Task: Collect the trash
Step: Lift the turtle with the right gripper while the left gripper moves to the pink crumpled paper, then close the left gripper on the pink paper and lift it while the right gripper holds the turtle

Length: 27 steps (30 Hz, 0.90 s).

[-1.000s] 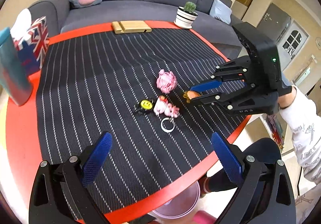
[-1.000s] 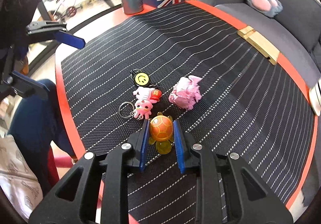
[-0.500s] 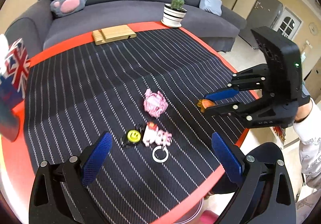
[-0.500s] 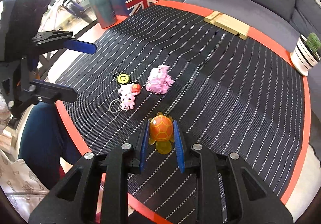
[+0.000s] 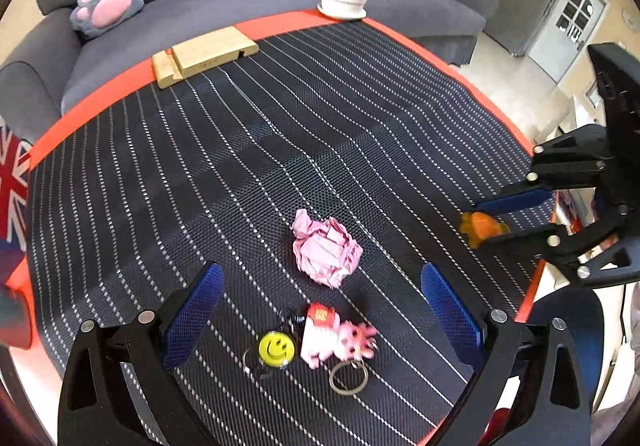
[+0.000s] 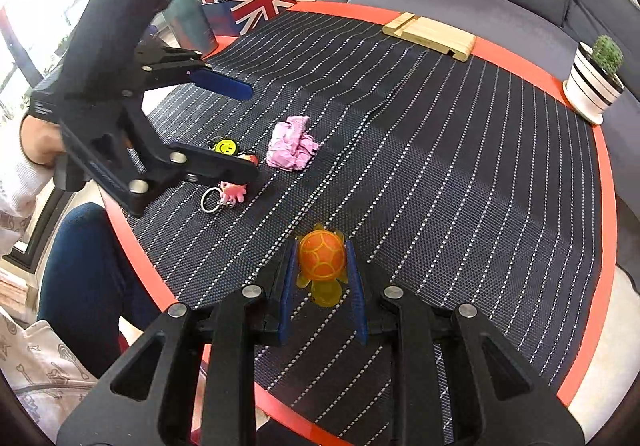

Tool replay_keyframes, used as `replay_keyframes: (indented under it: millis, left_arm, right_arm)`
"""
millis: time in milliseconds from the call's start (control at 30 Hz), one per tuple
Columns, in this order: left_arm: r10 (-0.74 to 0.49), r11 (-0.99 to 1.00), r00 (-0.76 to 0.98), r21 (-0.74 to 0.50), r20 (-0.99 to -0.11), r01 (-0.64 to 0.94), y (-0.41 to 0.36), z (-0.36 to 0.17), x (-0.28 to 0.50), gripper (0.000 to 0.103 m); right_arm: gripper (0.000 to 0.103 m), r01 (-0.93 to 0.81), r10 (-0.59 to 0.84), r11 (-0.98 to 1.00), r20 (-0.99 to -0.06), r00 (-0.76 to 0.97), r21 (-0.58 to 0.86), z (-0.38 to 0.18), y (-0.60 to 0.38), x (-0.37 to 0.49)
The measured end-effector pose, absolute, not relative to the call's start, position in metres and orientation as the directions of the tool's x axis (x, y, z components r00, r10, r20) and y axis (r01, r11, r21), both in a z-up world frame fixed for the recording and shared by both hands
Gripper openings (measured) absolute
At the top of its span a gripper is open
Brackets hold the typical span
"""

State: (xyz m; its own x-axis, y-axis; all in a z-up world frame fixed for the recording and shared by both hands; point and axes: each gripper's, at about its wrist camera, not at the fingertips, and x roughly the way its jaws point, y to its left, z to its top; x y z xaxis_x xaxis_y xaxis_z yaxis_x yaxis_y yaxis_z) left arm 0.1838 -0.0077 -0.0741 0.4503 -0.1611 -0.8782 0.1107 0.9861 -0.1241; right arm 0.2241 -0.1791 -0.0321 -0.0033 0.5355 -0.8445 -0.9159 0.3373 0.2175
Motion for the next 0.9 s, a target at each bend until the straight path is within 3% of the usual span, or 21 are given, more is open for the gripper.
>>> replay_keyframes:
  millis: [33, 267, 400, 500, 900]
  left_arm:
    - [-0.159, 0.986, 0.445, -0.121, -0.881, 0.113, -0.009, -0.077, 0.187, 0.094]
    - [-0.158, 0.984, 0.414, -0.107, -0.896, 0.143, -0.017, -0.089, 0.200, 0.062]
    - [-0.155, 0.984, 0.410, -0.103, -0.899, 0.148, -0.019, -0.093, 0.203, 0.053]
    - [-0.155, 0.984, 0.414, -0.101, -0.897, 0.147, -0.019, -0.093, 0.204, 0.036]
    - [-0.147, 0.985, 0.458, -0.089, -0.877, 0.145, -0.021, -0.075, 0.189, 0.032]
  right_arm:
    - [0.024, -0.915, 0.536, 0.339, -0.844, -0.003, 0.219, -0.033, -0.180, 0.225]
    - [0.024, -0.911, 0.536, 0.346, -0.844, -0.004, 0.224, -0.037, -0.186, 0.230]
    - [0.024, -0.910, 0.536, 0.348, -0.844, -0.005, 0.226, -0.038, -0.187, 0.233]
    - [0.024, -0.908, 0.539, 0.350, -0.842, -0.003, 0.228, -0.038, -0.186, 0.233]
    - [0.024, -0.909, 0.555, 0.355, -0.831, 0.017, 0.219, -0.028, -0.187, 0.226]
